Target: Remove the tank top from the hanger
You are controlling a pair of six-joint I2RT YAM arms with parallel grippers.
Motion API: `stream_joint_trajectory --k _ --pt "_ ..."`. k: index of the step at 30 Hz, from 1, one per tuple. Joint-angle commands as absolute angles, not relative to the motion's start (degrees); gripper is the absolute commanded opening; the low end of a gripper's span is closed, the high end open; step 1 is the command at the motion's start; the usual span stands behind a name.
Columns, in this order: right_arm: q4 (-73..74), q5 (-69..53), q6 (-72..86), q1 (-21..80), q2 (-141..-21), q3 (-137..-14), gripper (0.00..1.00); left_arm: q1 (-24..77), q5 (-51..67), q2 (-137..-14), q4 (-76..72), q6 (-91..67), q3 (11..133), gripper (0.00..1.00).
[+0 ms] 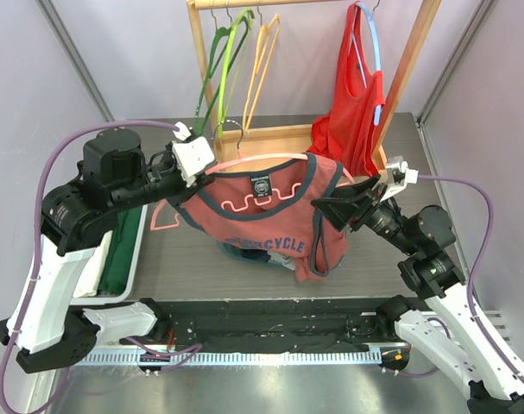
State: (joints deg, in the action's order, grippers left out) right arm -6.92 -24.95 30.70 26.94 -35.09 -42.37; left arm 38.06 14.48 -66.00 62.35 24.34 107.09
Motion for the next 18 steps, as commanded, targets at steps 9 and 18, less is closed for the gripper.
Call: stream_joint_trajectory --k 9,18 --pt "-8.54 -26.81 32.36 26.98 -34.19 -45.61 0.52 36.91 17.05 -64.86 57.13 23.29 107.67 0.00" --pt "6.41 -19.08 21.62 26.98 -30.59 -51.32 0.70 36.74 17.23 -64.42 57.57 23.73 107.67 0.00"
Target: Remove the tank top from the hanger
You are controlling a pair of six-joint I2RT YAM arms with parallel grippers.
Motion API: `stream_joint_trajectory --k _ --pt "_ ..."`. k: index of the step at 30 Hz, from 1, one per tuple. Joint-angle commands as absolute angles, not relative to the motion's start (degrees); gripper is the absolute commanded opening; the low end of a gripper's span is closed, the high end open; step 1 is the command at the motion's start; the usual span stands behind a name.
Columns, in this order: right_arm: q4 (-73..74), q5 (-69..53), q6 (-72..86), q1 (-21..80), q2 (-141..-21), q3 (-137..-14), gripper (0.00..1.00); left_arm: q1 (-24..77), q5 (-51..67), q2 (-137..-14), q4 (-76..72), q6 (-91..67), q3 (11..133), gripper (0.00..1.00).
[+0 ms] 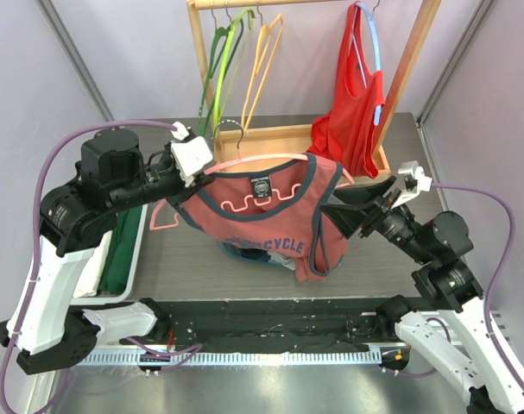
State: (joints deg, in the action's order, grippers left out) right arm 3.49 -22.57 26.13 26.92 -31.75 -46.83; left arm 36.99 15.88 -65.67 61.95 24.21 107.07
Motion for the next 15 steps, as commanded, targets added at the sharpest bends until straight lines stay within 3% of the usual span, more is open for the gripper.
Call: stream_joint_trajectory --k 1,12,15 --pt "6.50 -19.16 21.62 26.98 -31.28 -51.68 0.70 36.74 17.49 -64.34 57.57 23.82 107.67 0.00" --pt "4.05 -21.97 24.43 26.98 -36.21 -54.67 0.65 36.12 18.19 -63.63 57.92 23.73 107.05 0.00" --pt "2.11 -23.38 25.83 26.98 -37.18 -54.40 0.59 36.12 18.37 -63.55 57.92 23.56 106.79 0.00"
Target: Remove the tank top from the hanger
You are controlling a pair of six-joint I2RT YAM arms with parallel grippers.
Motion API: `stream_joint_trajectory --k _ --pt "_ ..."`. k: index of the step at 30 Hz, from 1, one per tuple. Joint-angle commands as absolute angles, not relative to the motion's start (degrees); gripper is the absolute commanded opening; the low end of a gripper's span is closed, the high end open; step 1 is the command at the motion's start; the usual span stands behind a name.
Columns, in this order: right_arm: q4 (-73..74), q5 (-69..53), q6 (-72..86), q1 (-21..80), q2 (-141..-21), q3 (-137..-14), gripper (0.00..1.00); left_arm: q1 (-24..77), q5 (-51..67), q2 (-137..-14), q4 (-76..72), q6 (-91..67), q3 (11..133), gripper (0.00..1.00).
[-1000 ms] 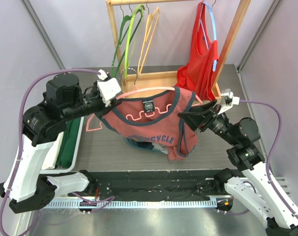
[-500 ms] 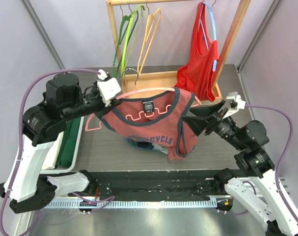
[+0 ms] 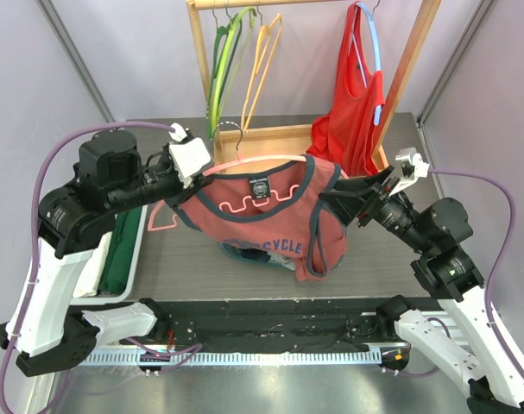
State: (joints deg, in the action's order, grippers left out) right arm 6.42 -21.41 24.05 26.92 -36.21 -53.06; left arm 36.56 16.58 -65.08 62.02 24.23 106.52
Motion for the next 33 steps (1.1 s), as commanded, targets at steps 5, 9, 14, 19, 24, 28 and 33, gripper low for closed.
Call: stream_joint_trajectory --k 5,9,14,19,24,28,33 --pt "-2.02 -26.53 29.44 26.98 -38.41 -53.70 0.44 36.04 18.63 -63.90 57.48 23.55 105.82 0.00" --pt "-1.77 -28.04 30.67 26.98 -39.02 -54.40 0.24 36.04 17.76 -64.42 56.95 23.55 104.77 0.00" --pt "1.21 -28.48 30.32 26.90 -38.15 -56.42 0.13 36.04 13.72 -65.21 55.20 24.26 103.89 0.00" --pt "1.93 -28.04 29.54 26.98 -36.74 -57.47 0.02 36.04 10.73 -65.30 54.49 25.13 102.66 0.00" --pt "2.99 -27.69 28.83 26.90 -36.47 -59.50 0.01 36.04 8.70 -64.95 53.96 26.36 100.73 0.00" --pt "5.45 -26.20 27.07 26.98 -37.00 -61.96 0.01 36.04 8.35 -64.51 53.96 27.07 100.28 0.00" --pt "4.23 -27.06 29.78 26.98 -40.43 -60.04 0.17 36.04 9.05 -64.60 54.32 26.81 101.42 0.00"
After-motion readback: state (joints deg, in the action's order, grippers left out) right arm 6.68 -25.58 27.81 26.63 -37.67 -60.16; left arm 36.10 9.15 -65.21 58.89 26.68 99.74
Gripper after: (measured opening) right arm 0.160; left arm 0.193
